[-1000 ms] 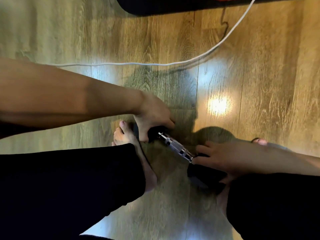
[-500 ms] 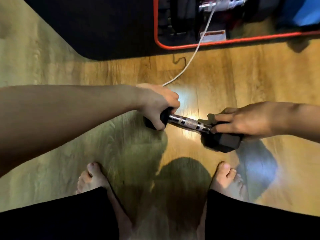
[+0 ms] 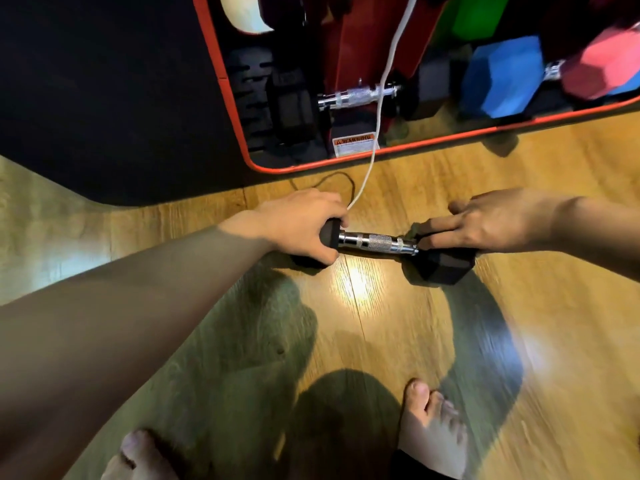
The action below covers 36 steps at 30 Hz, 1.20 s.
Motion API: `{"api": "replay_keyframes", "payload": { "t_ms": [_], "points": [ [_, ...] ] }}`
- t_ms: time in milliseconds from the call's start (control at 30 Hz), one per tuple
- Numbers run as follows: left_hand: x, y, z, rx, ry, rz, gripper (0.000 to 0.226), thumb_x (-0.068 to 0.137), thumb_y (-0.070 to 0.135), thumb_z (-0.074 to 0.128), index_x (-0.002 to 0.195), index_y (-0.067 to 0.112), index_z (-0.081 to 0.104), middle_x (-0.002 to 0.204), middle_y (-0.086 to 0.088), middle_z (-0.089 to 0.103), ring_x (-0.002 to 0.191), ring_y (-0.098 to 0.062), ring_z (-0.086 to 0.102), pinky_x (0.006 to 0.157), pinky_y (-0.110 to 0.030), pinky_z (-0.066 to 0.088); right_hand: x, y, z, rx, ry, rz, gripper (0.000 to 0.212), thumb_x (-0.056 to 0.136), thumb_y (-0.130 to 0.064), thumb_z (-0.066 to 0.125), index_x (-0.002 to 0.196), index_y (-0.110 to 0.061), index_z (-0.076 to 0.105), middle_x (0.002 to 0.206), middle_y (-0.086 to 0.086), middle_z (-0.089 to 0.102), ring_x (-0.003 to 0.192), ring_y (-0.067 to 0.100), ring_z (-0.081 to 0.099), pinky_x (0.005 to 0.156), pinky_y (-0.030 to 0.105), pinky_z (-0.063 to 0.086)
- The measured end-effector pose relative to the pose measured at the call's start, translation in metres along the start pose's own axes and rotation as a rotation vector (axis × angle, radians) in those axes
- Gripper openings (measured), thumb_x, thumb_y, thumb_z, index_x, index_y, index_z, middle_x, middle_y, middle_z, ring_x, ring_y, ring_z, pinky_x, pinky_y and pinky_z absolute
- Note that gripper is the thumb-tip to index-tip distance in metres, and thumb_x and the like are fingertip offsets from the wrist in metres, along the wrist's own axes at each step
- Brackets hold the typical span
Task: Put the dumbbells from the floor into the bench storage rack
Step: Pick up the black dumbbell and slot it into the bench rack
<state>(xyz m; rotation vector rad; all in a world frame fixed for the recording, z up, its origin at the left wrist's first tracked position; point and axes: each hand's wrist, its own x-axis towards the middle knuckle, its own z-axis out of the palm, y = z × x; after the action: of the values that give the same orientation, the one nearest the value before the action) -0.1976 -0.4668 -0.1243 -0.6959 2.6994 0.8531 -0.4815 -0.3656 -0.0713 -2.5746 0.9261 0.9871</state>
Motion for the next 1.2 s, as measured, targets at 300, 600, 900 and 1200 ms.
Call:
{"api": "replay_keyframes", "payload": {
  "t_ms": [300, 600, 900, 1200],
  "points": [
    [-0.02, 0.005, 0.025, -0.12, 0.238, -0.159, 0.062, 0.076, 0.055, 0.061, 0.132, 0.03, 0.048, 0.128, 0.014, 0.048, 0.116, -0.009, 0.041, 0.1, -0.038, 0.043, -0.005, -0.043, 0.038, 0.727, 0.289, 0.469, 0.071, 0.083, -0.006, 0.049, 0.134, -0.055, 0.035, 0.154, -0.018, 0.022, 0.099, 0.017, 0.037, 0.086, 0.039, 0.046],
    [-0.026, 0.037, 0.075, -0.523, 0.765, -0.51, 0.086, 0.068, 0.045, 0.082, 0.139, 0.023, 0.037, 0.13, 0.006, 0.043, 0.12, -0.01, 0.044, 0.1, -0.029, 0.044, 0.034, -0.101, 0.066, 1.311, 1.051, 1.102, 0.061, 0.088, -0.038, 0.069, 0.14, -0.02, 0.042, 0.132, -0.005, 0.05, 0.122, 0.011, 0.047, 0.101, 0.026, 0.035],
    [-0.02, 0.047, 0.082, -0.793, 0.824, -0.678, 0.113, 0.059, 0.039, 0.09, 0.148, 0.029, 0.022, 0.138, 0.009, 0.04, 0.12, -0.001, 0.037, 0.097, -0.02, 0.033, 0.053, -0.113, 0.06, 1.497, 1.128, 1.255, 0.097, 0.067, -0.03, 0.088, 0.144, -0.011, 0.033, 0.126, -0.005, 0.048, 0.114, 0.009, 0.046, 0.097, 0.026, 0.038],
    [-0.01, 0.047, 0.082, -0.798, 0.862, -0.725, 0.086, 0.061, 0.035, 0.087, 0.133, 0.031, 0.039, 0.121, 0.011, 0.044, 0.114, -0.01, 0.047, 0.099, -0.036, 0.049, 0.06, -0.112, 0.059, 1.533, 1.204, 1.314, 0.082, 0.07, -0.024, 0.087, 0.137, -0.012, 0.041, 0.117, -0.004, 0.053, 0.105, 0.012, 0.052, 0.091, 0.027, 0.041]
  ]
}}
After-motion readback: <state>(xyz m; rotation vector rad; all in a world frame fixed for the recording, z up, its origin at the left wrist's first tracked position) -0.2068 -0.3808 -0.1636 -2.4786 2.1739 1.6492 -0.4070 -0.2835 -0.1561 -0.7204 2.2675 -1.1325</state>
